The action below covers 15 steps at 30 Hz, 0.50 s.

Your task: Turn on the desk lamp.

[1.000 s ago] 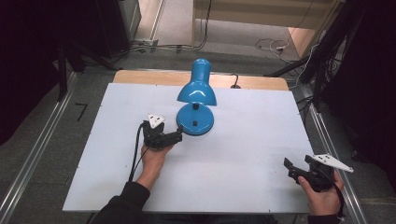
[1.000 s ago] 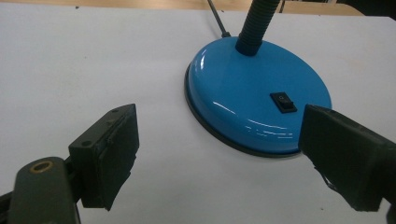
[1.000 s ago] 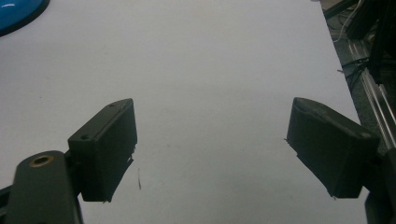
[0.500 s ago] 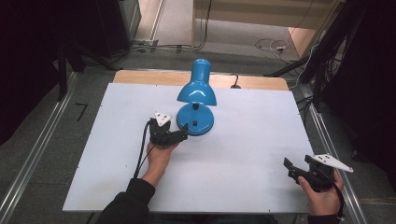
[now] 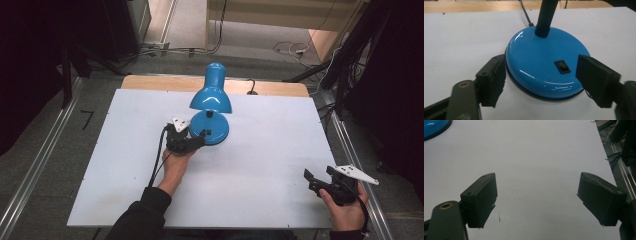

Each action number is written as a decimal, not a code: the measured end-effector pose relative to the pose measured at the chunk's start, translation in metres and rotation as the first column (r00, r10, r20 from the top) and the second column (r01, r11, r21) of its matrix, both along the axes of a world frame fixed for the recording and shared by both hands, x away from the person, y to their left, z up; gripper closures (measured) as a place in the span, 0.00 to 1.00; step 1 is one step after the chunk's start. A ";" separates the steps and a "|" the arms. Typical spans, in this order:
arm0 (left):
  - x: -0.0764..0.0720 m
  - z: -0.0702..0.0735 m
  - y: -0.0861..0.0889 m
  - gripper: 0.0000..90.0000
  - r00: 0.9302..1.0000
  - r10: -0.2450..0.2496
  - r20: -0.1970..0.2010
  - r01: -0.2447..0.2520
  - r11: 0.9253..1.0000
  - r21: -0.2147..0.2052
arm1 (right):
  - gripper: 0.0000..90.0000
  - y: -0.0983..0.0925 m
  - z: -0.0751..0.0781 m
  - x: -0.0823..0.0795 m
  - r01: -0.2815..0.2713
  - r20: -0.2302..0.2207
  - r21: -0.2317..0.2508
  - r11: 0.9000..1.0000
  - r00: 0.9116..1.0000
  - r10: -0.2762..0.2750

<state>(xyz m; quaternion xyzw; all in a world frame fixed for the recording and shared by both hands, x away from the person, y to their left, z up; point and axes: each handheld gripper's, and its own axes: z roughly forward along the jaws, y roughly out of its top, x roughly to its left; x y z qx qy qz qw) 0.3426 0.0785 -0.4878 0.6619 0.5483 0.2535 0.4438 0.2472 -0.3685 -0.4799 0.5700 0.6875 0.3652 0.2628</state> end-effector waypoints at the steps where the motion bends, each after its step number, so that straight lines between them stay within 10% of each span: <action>1: 0.000 0.000 0.000 0.31 1.000 -0.005 0.005 0.005 1.000 0.000 | 0.16 0.000 0.000 0.000 0.000 0.000 0.000 1.000 1.000 0.000; 15: 0.012 -0.003 -0.015 0.64 0.999 -0.037 0.014 0.037 0.999 0.006 | 0.16 -0.001 0.000 0.001 -0.006 -0.005 0.010 1.000 1.000 0.006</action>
